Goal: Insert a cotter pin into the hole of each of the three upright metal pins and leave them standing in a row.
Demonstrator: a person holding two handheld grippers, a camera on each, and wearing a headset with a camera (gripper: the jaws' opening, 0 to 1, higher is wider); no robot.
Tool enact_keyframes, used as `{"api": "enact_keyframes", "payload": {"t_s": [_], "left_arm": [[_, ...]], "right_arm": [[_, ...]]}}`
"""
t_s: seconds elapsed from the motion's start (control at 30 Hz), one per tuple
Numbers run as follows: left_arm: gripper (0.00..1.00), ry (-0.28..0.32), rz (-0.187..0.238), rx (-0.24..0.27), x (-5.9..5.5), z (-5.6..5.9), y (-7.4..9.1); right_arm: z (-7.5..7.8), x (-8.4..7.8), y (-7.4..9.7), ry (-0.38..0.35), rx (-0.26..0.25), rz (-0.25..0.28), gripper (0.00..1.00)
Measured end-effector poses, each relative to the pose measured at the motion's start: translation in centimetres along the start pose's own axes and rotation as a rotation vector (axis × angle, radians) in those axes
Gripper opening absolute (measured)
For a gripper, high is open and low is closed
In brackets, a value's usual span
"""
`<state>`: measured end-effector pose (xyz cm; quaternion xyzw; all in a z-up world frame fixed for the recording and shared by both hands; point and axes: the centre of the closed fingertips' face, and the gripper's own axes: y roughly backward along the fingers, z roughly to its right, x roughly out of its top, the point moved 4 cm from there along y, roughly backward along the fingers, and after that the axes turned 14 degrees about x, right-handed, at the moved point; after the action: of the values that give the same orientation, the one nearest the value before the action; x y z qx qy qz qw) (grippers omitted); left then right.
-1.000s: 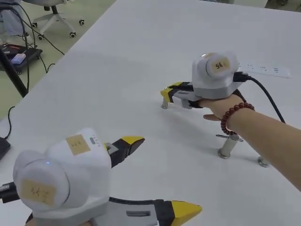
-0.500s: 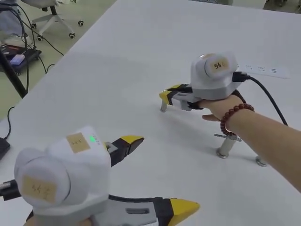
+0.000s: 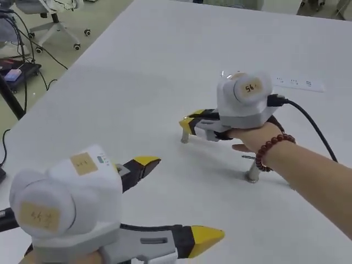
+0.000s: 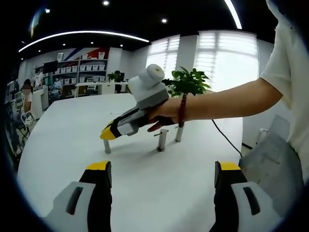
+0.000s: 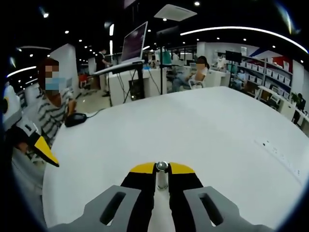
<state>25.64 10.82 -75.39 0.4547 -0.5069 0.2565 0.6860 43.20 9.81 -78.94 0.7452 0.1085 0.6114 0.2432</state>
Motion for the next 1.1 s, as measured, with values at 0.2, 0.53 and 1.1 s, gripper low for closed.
{"api": "enact_keyframes", "payload": {"t_s": [0.2, 0.53, 1.1], "left_arm": [[0.88, 0.0, 0.005, 0.007, 0.2, 0.0, 0.3], [0.87, 0.003, 0.009, 0.014, 0.5, 0.2, 0.6], [0.85, 0.006, 0.014, 0.007, 0.8, 1.2, 0.7]], "right_arm": [[-1.0, -0.2, 0.9, -0.002, -0.003, -0.004, 0.1], [-3.5, -1.5, 2.6, -0.014, -0.003, -0.015, 0.1], [-6.2, -4.1, 5.4, -0.04, -0.014, -0.025, 0.1]]}}
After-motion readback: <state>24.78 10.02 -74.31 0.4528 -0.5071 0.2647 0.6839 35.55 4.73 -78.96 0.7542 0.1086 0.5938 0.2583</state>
